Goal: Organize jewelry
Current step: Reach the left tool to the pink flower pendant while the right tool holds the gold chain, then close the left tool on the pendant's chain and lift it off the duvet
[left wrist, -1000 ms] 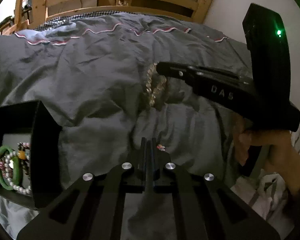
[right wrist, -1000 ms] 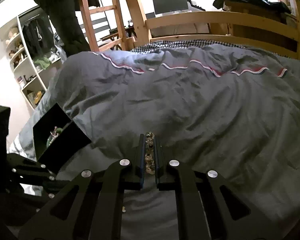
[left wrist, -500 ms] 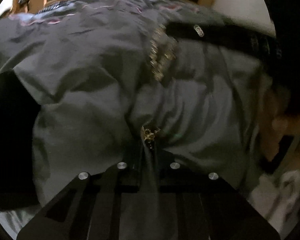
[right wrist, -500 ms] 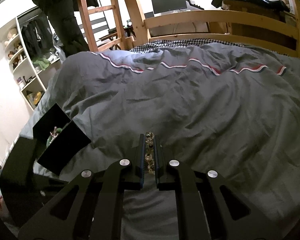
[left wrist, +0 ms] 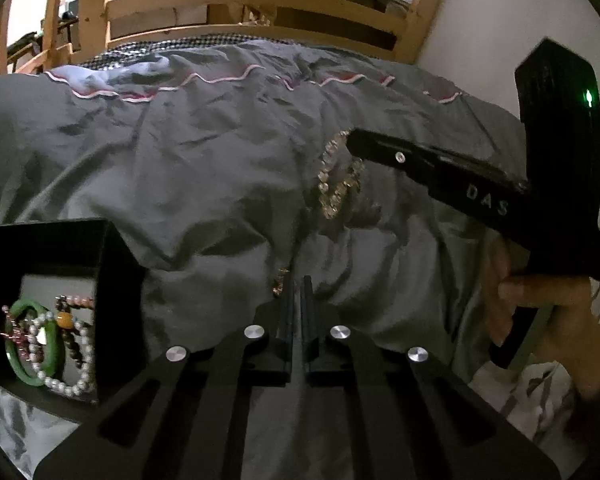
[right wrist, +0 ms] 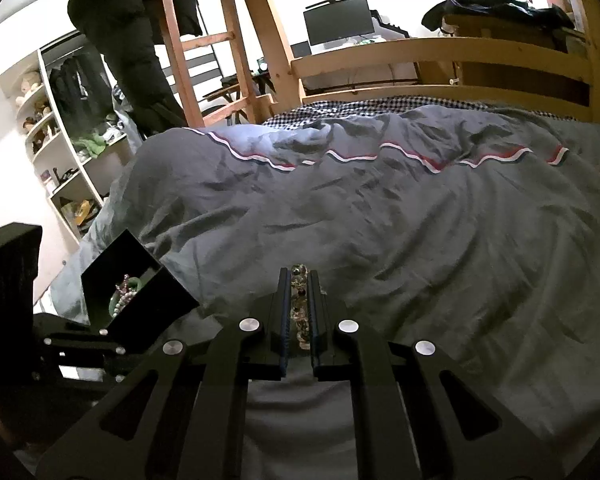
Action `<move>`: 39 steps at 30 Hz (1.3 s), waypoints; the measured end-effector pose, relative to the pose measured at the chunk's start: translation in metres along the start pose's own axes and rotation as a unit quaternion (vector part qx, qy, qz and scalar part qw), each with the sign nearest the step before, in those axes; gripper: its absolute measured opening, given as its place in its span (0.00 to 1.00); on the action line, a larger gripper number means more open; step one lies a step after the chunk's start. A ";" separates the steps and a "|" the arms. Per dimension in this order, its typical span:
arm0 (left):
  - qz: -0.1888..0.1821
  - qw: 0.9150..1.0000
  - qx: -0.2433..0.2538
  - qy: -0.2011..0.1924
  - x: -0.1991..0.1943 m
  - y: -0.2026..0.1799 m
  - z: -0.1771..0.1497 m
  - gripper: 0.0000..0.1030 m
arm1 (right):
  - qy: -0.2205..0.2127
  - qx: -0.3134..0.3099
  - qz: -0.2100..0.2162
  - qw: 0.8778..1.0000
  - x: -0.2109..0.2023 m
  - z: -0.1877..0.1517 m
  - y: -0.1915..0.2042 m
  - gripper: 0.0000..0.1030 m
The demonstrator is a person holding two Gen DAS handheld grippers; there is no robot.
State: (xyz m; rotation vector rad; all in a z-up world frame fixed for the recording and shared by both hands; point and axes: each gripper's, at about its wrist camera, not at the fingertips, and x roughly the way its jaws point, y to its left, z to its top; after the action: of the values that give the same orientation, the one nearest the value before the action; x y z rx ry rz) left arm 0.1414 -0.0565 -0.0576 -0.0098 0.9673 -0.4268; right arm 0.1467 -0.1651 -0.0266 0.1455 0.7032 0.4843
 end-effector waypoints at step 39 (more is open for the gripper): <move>0.029 0.999 0.014 -0.010 0.036 -0.008 0.000 0.20 | 0.006 -0.001 0.005 1.000 0.003 -0.002 -0.001 0.09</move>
State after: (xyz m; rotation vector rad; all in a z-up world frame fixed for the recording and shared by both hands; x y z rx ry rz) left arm 0.1564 -0.0764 -0.0849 0.0384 0.9395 -0.3860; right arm 0.1480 -0.1649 -0.0298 0.1450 0.7134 0.4960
